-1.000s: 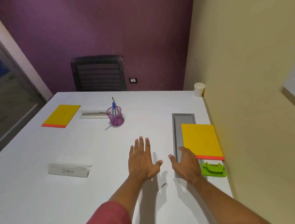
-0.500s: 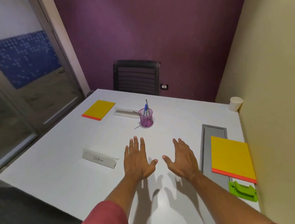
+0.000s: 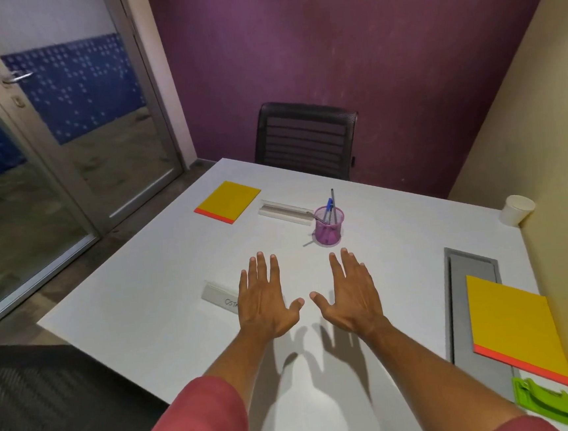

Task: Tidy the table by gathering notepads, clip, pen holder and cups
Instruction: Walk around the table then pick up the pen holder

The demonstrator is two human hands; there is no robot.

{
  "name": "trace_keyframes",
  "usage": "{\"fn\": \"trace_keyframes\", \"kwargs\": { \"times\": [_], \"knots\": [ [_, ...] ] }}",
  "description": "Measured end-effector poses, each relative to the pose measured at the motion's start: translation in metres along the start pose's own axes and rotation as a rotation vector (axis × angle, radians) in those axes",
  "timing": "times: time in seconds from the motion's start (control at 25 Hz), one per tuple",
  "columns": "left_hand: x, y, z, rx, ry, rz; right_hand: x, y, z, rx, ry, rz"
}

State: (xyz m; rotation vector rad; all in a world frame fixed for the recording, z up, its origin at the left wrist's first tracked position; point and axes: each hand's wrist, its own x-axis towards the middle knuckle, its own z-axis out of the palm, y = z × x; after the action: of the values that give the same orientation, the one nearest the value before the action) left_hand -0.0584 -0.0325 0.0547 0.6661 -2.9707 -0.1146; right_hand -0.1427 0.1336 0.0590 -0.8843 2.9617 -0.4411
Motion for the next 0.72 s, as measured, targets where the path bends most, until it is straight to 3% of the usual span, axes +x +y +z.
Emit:
{"fn": "trace_keyframes", "kwargs": {
  "times": [0.36,0.72],
  "knots": [
    [0.002,-0.095,-0.020,0.061,0.052,-0.141,0.044,-0.096,0.011,-0.061,0.002,-0.175],
    [-0.058,-0.130,-0.088,0.096,0.209,-0.395,0.034,-0.167,-0.014,-0.090,0.050,-0.423]
  ]
}}
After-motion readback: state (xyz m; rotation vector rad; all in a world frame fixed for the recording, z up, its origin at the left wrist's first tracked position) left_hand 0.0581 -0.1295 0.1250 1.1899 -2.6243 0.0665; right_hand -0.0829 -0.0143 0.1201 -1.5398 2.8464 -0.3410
